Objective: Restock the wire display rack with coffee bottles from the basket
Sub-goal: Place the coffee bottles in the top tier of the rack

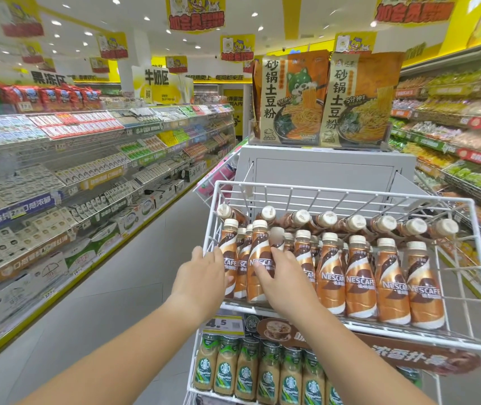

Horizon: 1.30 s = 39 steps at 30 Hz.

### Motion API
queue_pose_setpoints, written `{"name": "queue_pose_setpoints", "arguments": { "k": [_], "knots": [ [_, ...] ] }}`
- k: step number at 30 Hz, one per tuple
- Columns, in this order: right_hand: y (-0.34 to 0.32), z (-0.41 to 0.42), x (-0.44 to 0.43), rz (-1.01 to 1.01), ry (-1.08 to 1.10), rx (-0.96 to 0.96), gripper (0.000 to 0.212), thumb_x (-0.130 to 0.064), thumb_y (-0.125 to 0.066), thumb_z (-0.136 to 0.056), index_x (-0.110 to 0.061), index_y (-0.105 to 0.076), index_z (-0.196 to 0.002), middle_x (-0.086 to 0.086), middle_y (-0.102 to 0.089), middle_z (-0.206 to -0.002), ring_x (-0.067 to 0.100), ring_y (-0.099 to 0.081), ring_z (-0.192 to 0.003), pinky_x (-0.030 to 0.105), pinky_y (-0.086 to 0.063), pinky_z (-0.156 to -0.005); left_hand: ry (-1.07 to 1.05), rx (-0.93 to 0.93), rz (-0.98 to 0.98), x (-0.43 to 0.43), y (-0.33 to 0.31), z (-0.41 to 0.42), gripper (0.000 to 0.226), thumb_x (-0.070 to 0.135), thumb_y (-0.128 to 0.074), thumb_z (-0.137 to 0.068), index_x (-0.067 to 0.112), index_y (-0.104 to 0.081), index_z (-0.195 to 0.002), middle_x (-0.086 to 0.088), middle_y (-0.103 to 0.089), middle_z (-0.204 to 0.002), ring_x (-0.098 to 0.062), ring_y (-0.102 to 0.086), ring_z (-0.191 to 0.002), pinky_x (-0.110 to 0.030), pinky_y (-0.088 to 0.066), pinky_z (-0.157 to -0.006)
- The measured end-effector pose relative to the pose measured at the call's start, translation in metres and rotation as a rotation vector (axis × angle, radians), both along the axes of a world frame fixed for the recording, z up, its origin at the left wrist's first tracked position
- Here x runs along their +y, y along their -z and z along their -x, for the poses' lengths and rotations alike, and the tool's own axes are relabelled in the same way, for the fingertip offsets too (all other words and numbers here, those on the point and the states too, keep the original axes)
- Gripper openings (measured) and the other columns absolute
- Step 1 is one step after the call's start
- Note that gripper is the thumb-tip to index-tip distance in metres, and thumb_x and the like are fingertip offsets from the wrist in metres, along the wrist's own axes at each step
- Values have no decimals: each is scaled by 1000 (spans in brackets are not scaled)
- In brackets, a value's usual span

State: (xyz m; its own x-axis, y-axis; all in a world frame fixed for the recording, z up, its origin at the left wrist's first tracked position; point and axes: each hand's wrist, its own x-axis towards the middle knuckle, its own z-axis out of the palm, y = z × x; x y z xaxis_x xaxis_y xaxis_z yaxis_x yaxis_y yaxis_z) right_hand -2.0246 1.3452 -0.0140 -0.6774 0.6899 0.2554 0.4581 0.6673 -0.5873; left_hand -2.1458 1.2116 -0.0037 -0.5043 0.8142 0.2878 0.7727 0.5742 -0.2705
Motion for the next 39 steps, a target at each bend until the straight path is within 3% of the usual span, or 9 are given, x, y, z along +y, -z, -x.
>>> {"name": "queue_pose_setpoints", "arguments": {
  "k": [7, 15, 19, 21, 24, 31, 35, 37, 39],
  "knots": [
    [7, -2, 1, -16, -2, 18, 70, -62, -39, -98, -20, -31, -154, 2, -43, -146, 21, -50, -125, 38, -45, -94, -5, 211, 73, -8, 3, 9, 64, 56, -26, -105, 4, -43, -137, -9, -40, -118, -26, -37, -96, -40, -36, -80],
    [13, -2, -6, -59, 27, 13, 71, -64, -33, -99, -20, -27, -154, 1, -41, -144, 20, -54, -117, 33, -44, -80, 31, -25, 8, -14, 13, 23, 70, 58, -20, -104, 14, -19, -158, -8, -8, -166, -33, -12, -150, -48, -27, -116],
    [15, 1, -16, -66, 71, 27, 70, -61, -33, -100, -18, -25, -155, 3, -39, -146, 21, -52, -123, 37, -48, -90, 39, -172, -82, -16, 28, 31, 73, 60, -22, -103, 20, -8, -162, -12, 23, -167, -35, 10, -155, -56, -17, -123],
    [15, 2, -18, -91, 83, 13, 69, -61, -32, -100, -18, -24, -154, 4, -39, -146, 21, -53, -121, 36, -48, -86, 33, -249, -111, -17, 31, 36, 72, 63, -23, -102, 26, -9, -162, -11, 31, -165, -36, 15, -155, -58, -15, -122],
    [13, 1, -18, -119, 102, -35, 70, -63, -29, -100, -20, -23, -154, 2, -39, -146, 21, -54, -120, 38, -49, -83, 32, -307, -109, -18, 33, 42, 70, 63, -24, -102, 30, -8, -162, -13, 29, -165, -37, 13, -155, -59, -16, -122],
    [12, -19, -18, -340, 136, -129, 68, -62, -26, -100, -22, -22, -155, 3, -43, -142, 22, -43, -126, 36, -41, -96, 94, -279, -115, -21, 33, 41, 74, 58, -21, -104, 26, 11, -162, -15, 24, -167, -40, 4, -156, -57, -18, -122],
    [10, -39, -20, -461, 123, -278, 77, -66, -13, -97, -22, -8, -160, 11, -20, -165, 28, -16, -151, 44, -17, -122, 123, -244, -102, -33, 27, 40, 73, 59, -17, -104, 25, 13, -161, -15, 20, -168, -40, 4, -156, -58, -16, -122],
    [12, -54, -25, -478, 113, -339, 81, -69, -5, -94, -24, -3, -161, 10, -8, -167, 27, -6, -154, 45, -7, -123, 114, -242, -86, -42, 23, 30, 74, 59, -16, -104, 25, 15, -161, -14, 21, -168, -39, 8, -156, -59, -13, -123],
    [15, -63, -31, -473, 84, -366, 82, -70, -3, -93, -25, -4, -161, 9, -10, -168, 27, -8, -153, 46, -6, -123, 100, -246, -88, -54, 20, 17, 73, 59, -15, -104, 25, 17, -160, -14, 23, -167, -38, 11, -155, -59, -11, -123]
  ]
}}
